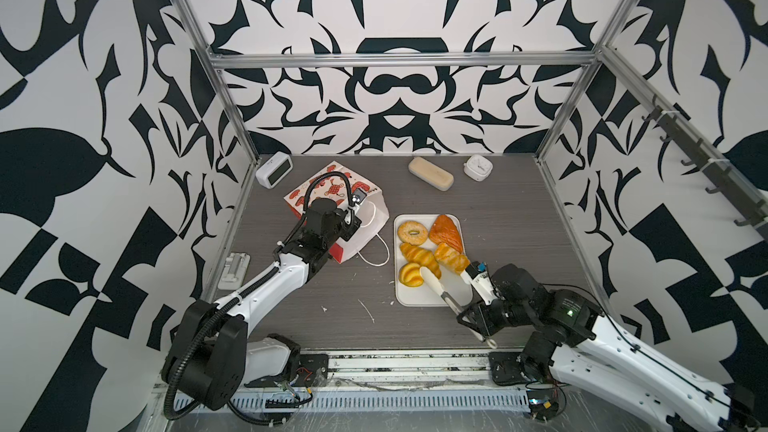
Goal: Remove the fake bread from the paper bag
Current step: 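Lower the yellow roll onto the tray's near end and release it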
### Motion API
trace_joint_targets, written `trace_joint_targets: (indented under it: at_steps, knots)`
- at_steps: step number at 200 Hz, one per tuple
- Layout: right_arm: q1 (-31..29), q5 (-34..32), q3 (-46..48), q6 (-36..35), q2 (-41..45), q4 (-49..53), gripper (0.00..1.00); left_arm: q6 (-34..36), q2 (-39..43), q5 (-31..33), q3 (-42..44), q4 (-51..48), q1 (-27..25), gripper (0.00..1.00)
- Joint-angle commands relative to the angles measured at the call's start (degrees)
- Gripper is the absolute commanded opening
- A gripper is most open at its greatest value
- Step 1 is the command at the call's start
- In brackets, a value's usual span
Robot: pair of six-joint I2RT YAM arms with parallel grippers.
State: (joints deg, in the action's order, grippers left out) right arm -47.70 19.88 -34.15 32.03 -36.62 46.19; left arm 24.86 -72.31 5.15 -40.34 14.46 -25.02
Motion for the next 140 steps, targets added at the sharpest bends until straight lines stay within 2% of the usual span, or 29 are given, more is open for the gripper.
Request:
trace_joint_targets:
  at_steps: [1, 48, 88, 140]
  knots:
    - [0.0, -0.5, -0.9, 1.1, -0.6, 0.9, 0.07, -0.5, 0.0, 0.0, 0.9, 2.9, 0.3, 0.0]
    - [-0.1, -2.2, -1.6, 2.0, -0.3, 5.2, 0.11, -0.8, -0.3, -0.5, 1.8, 4.8, 0.5, 0.0]
    - [-0.2, -3.3, -2.0, 2.9, -0.5, 8.4, 0.28, -1.1, -0.3, -1.0, 2.7, 6.4, 0.7, 0.0]
    - [-0.3, -3.4, -2.8, 3.6, 0.9, 8.5, 0.37, -1.6, -0.3, -1.5, 4.0, 8.4, 1.2, 0.0]
